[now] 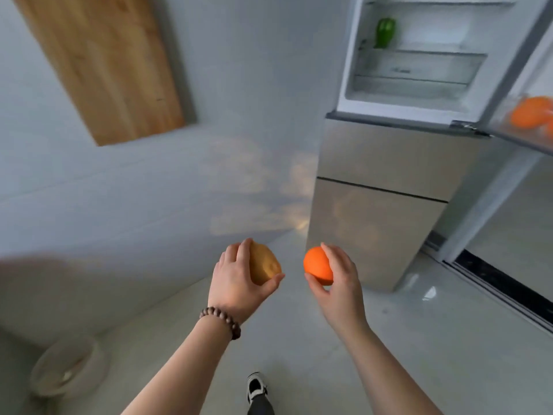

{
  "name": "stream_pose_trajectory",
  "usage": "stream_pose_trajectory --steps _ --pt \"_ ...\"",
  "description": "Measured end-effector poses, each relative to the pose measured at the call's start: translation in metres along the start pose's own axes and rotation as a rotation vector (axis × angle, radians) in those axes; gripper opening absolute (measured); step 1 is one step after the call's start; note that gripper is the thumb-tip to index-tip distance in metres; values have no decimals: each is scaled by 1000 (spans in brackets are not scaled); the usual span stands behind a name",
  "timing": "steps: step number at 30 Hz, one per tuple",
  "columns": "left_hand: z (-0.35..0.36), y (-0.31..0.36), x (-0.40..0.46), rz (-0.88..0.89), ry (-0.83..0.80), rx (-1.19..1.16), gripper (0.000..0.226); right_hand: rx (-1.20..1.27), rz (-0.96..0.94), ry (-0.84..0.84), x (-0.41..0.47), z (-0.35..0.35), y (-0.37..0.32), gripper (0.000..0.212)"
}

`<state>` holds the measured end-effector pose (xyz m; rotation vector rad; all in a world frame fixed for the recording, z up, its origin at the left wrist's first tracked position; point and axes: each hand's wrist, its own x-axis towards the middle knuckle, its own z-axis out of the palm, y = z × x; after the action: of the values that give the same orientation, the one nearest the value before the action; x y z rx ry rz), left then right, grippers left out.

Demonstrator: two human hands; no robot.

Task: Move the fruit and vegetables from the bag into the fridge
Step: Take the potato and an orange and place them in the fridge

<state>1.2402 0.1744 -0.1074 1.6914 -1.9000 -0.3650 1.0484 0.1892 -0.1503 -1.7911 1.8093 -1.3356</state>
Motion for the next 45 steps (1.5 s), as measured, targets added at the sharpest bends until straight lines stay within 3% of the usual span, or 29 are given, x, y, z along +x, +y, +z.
stream_pose_trajectory --steps 11,18,32,40,45 --pt "94 81 220 221 -78 -127 93 -124 68 170 187 -30 92 64" --pt "131 169 346 408 -112 -158 90 -248 100 374 290 -98 116 64" --pt "216 426 404 865 -217 -433 94 -579 125 783 352 -334 179 64" --pt "242 503 398 983 -236 -522 94 -739 345 772 324 -454 214 65" --pt "254 529 407 1019 -259 -511 95 -815 550 544 326 -487 231 65"
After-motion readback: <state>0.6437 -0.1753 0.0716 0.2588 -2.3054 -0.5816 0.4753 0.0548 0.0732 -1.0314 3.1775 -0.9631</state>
